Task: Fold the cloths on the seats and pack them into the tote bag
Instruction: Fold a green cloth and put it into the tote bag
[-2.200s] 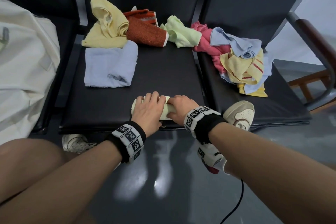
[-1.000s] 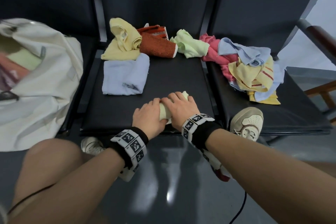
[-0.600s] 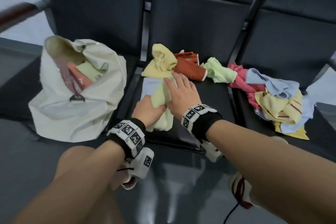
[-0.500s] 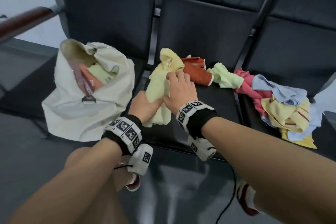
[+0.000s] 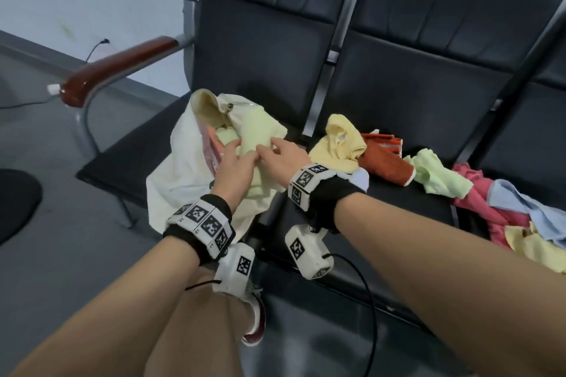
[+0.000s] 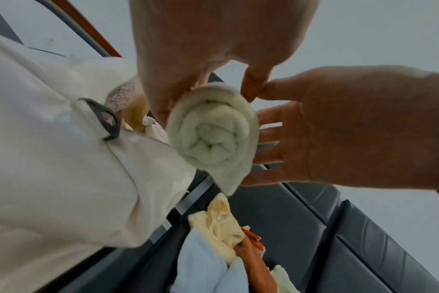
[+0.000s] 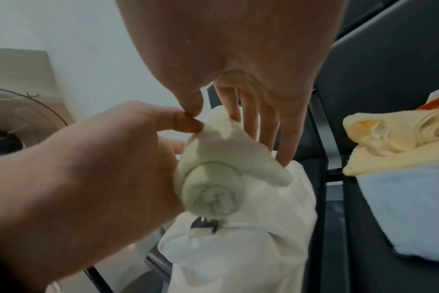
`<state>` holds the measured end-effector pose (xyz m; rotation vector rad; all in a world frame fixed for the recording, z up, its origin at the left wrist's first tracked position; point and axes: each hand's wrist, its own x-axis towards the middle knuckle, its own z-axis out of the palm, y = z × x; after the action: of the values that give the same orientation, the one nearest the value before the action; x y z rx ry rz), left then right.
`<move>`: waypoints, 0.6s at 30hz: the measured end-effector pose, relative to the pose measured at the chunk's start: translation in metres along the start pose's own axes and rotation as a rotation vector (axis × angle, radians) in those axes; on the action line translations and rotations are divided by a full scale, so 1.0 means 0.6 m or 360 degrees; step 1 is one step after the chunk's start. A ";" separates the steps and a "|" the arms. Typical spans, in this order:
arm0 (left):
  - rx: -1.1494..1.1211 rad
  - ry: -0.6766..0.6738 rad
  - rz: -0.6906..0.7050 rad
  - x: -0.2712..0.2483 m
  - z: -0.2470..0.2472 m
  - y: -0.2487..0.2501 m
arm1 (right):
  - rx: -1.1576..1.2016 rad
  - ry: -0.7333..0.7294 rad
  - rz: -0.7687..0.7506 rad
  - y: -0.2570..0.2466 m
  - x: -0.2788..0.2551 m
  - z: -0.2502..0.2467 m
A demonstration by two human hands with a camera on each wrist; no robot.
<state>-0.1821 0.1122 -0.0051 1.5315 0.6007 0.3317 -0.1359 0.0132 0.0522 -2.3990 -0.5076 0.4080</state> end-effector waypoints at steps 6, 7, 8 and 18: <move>-0.0118 0.0009 -0.0069 0.099 -0.032 -0.044 | 0.0181 0.0015 0.0063 -0.023 0.068 0.023; -0.0140 0.0007 -0.0101 0.091 -0.036 -0.026 | 0.0211 0.0025 0.0059 -0.023 0.079 0.026; -0.0180 0.0016 -0.0115 0.078 -0.037 -0.004 | 0.0230 0.0027 0.0057 -0.024 0.090 0.030; -0.0415 -0.0049 -0.0315 0.163 -0.025 -0.036 | 0.0323 0.0017 0.0063 -0.016 0.206 0.092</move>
<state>-0.1141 0.1787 -0.0408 1.2147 0.6524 0.2244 -0.0521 0.1051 -0.0023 -2.2167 -0.3949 0.4422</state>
